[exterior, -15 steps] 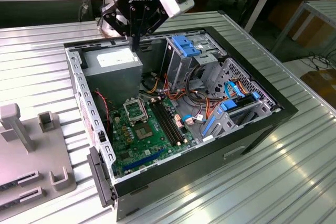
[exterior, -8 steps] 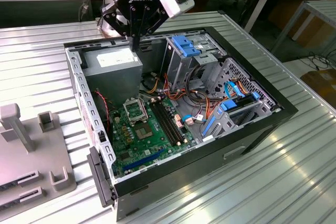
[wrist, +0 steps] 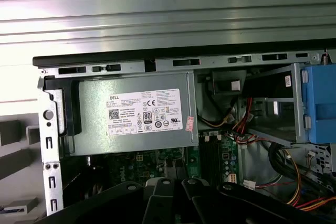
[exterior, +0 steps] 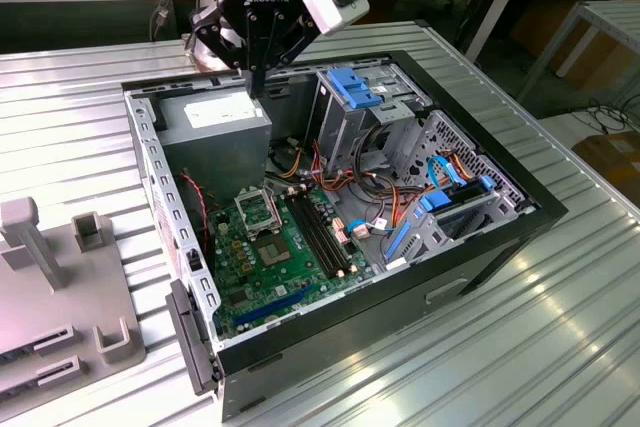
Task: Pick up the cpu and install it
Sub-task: 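Reach for the cpu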
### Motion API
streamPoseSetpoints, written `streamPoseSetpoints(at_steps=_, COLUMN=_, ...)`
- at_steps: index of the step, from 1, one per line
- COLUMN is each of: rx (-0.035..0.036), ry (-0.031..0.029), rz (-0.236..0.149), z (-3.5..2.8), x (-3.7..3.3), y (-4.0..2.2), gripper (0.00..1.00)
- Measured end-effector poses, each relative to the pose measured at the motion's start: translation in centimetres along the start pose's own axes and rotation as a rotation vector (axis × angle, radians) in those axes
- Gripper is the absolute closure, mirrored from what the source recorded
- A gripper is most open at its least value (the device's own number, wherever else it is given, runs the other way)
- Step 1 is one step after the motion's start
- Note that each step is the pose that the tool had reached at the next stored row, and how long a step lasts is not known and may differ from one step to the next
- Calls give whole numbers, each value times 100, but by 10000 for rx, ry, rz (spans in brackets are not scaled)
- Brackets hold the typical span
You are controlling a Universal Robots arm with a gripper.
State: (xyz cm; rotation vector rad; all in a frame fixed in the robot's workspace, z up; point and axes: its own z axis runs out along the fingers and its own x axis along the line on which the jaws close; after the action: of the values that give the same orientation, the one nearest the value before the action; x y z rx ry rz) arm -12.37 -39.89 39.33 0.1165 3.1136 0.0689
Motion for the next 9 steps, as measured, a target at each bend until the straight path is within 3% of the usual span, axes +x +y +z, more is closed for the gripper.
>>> streamPoseSetpoints(at_steps=4, rx=0, ry=-1, rz=1, z=-1, x=55, y=-4, gripper=89)
streamPoseSetpoints(at_steps=7, rx=0, ry=0, rz=1, z=-5, x=192, y=-14, gripper=89)
streamPoseSetpoints(at_steps=9, rx=-1, ry=-1, rz=1, z=-5, x=198, y=-14, gripper=89)
